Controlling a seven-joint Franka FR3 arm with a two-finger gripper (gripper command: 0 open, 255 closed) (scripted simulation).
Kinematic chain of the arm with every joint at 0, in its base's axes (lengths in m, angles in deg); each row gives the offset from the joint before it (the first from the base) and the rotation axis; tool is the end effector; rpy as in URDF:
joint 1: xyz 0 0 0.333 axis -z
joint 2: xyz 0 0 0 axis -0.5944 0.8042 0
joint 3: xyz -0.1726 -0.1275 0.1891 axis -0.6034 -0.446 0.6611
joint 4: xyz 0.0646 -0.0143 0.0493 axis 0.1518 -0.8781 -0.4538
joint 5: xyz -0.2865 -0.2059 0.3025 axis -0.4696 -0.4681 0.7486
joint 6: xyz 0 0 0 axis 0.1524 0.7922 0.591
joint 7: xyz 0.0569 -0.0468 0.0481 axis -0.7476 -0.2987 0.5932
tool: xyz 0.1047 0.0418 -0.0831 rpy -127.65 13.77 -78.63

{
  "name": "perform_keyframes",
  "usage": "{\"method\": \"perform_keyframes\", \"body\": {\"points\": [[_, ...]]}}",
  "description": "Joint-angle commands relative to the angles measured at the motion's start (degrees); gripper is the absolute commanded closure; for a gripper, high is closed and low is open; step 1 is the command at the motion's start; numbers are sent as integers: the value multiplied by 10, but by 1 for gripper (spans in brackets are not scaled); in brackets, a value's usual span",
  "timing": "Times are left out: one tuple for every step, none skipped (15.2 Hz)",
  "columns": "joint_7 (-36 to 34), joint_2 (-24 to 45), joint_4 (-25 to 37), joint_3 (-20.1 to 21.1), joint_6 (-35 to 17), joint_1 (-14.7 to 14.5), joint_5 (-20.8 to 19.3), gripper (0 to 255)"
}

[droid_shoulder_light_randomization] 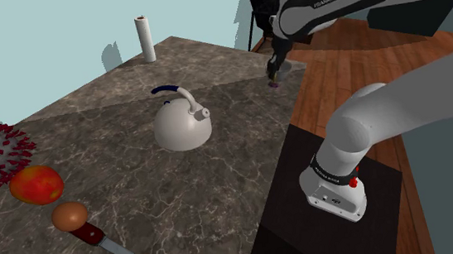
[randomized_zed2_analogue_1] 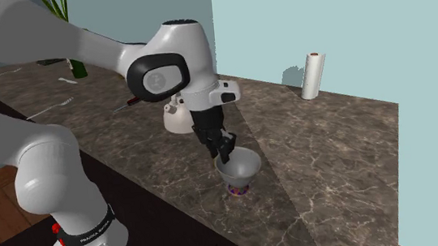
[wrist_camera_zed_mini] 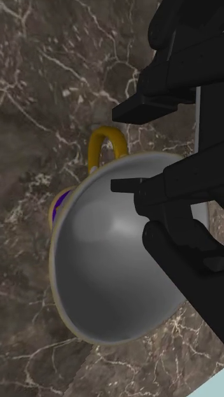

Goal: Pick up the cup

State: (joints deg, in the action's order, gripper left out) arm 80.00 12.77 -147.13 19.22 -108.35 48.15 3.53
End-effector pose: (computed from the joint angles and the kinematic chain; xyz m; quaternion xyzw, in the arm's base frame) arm 0.3923 -0.2083 0.3153 0.9970 0.0207 0.0541 0.0508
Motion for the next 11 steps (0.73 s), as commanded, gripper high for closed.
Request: {"method": "perform_keyframes", "body": {"points": [[1, -9, 10, 3, 20, -1, 3, 255], [2, -13, 16, 5, 29, -1, 4, 255], [3, -17, 21, 6, 38, -2, 6, 255], [3, -20, 27, 8, 47, -2, 7, 255], [4, -23, 33, 9, 56, -3, 9, 255], [4, -26, 39, 10, 65, -3, 10, 255], [5, -29, 45, 12, 73, -4, 12, 255], [6, -31, 51, 13, 82, -4, 13, 255], [6, -33, 57, 15, 90, -5, 14, 255], [6, -34, 58, 15, 92, -5, 15, 255], [6, -34, 58, 15, 92, -5, 15, 255]]}}
